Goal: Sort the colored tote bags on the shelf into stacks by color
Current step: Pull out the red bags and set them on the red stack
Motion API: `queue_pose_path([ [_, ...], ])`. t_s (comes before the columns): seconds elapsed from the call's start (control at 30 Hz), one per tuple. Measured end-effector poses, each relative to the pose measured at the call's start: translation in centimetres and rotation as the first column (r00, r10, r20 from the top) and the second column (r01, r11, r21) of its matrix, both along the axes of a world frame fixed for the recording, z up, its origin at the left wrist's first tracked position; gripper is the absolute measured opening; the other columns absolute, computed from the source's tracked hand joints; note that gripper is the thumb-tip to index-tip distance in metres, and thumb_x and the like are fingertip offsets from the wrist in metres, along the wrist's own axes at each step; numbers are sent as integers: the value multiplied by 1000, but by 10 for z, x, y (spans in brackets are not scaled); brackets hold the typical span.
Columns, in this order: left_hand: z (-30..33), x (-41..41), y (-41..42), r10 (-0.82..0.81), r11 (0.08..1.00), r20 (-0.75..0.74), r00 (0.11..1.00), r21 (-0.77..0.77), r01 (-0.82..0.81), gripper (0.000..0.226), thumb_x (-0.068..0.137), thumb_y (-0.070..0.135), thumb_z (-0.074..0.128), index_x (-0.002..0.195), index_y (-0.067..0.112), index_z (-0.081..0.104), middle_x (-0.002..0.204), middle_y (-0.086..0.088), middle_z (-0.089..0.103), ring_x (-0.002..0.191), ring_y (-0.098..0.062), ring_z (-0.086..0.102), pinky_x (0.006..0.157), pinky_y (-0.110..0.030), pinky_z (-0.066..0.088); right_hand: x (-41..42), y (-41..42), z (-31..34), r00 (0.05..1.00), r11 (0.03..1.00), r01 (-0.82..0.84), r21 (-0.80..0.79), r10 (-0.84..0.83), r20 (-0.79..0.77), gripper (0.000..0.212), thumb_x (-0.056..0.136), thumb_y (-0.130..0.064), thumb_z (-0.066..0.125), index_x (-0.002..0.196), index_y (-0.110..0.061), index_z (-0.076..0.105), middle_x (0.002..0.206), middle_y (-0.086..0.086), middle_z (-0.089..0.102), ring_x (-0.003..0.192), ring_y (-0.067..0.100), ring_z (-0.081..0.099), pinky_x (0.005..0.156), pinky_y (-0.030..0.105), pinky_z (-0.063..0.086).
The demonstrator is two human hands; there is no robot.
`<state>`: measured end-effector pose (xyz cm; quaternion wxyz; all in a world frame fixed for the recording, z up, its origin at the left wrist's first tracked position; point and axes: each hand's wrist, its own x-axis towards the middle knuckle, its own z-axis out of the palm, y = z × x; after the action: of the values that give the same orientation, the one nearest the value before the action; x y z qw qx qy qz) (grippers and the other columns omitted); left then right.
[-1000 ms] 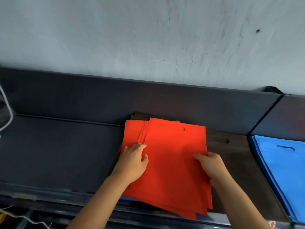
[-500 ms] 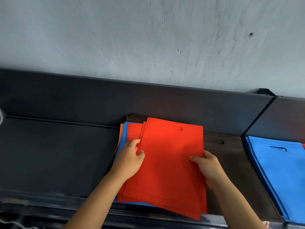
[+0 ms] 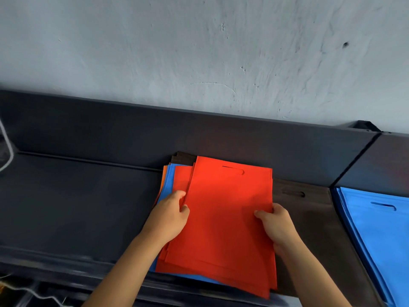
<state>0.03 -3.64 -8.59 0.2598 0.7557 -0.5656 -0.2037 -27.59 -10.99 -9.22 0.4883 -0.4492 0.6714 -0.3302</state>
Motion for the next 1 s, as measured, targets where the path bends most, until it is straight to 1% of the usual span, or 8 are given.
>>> queue_pose_path([
  [0.17,1,6,4,29,999,-8,1000,31,-29,55,104,26,53,157,18,38,157,-2,46,136,-19,53,110,-31,43,-2,1,3,999,999,32,-40,-32,6,10,94,-6,68,103,-8,69,96,18,76,81,33,71,71,40,55],
  [0.33,3,-6,4,-70,992,110,991,116,58,52,106,34,49,155,23,38,146,-2,52,135,-24,50,117,-45,40,-5,1,7,994,998,37,42,-41,106,9,93,-9,71,101,-6,71,97,24,79,92,45,76,87,61,62],
  [0.5,8,-14,2,-93,987,116,989,141,76,45,105,34,49,150,26,45,139,1,56,135,-27,48,117,-54,36,-6,1,7,985,996,-3,93,-13,171,11,96,-8,71,106,-5,76,91,19,81,88,40,79,87,60,64],
  [0.6,1,-10,0,0,999,-24,1000,49,2,44,103,33,54,147,26,50,130,4,59,113,-19,62,101,-37,51,-9,2,4,981,997,-12,74,-3,196,14,99,-7,68,109,-10,77,93,14,83,89,36,80,91,58,63],
  [0.7,-1,-4,-4,153,984,-200,968,-65,-169,50,102,28,58,150,20,49,144,1,54,125,-17,60,101,-30,49,-8,3,5,967,998,-43,35,33,251,18,102,-8,65,112,-16,78,99,11,83,92,33,81,91,55,62],
  [0.83,5,10,-12,287,954,-412,865,43,-296,60,106,35,54,158,11,37,149,-6,53,128,-18,58,100,-25,41,-6,1,6,942,997,-51,63,27,334,19,103,-8,64,114,-13,77,109,16,81,100,36,78,94,55,60],
  [0.9,5,18,-17,300,951,-459,836,75,-300,51,107,38,50,148,9,49,125,-1,65,112,-14,64,90,-23,44,-8,-1,6,926,993,-56,100,14,378,19,102,-7,64,116,-10,77,113,20,79,103,38,76,97,56,59],
  [1.0,5,27,-17,231,970,-504,832,56,-235,21,108,28,49,93,19,62,85,3,59,78,-14,54,71,-29,38,-11,-1,10,913,990,-65,123,9,408,21,102,-7,63,120,-9,75,115,20,79,109,40,74,102,59,56],
])
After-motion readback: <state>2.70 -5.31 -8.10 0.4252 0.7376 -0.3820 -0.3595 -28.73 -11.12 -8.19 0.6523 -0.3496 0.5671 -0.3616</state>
